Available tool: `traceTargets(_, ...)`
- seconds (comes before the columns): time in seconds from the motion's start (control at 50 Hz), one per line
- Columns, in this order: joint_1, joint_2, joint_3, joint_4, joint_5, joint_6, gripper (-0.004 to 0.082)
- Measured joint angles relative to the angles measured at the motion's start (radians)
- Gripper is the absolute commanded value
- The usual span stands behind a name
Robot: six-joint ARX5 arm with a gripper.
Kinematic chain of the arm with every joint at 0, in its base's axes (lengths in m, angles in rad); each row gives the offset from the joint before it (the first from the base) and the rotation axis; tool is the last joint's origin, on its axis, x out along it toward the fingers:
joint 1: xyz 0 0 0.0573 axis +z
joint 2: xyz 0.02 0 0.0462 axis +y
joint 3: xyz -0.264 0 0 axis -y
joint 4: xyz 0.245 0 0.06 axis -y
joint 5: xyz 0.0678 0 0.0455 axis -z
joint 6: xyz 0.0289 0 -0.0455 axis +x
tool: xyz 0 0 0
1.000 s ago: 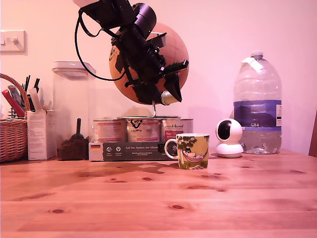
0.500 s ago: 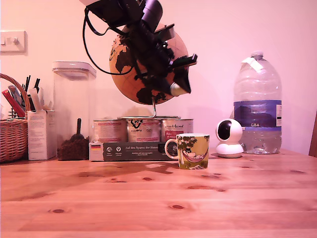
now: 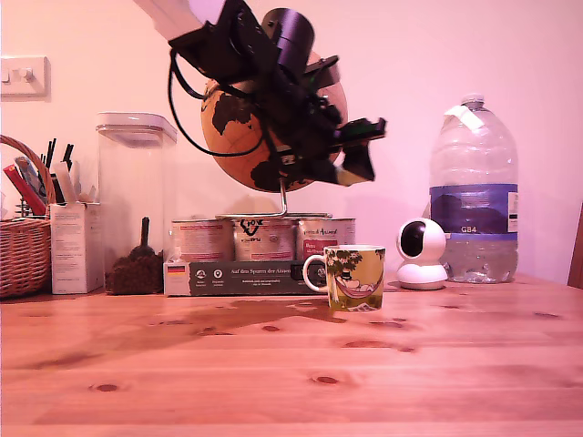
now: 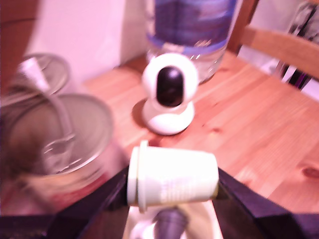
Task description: Pick up the coffee capsules from the table one by one and drop them inside the nearest coffee cup
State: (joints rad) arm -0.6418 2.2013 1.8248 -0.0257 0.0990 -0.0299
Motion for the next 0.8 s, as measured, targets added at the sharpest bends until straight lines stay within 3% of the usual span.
traceTargets(0.32, -0.006, 0.000, -0.052, 0.043, -0.025, -0.001, 0.0357)
traceTargets(0.42, -0.006, 0.000, -0.052, 0.037, -0.027, -0.023, 0.0357)
traceTargets(0.56, -0.004, 0.000, -0.052, 0.012, -0.030, -0.095, 0.0357)
traceTargets(0.8, -0.006, 0.000, -0.052, -0.026, -0.032, -0.126, 0.0357)
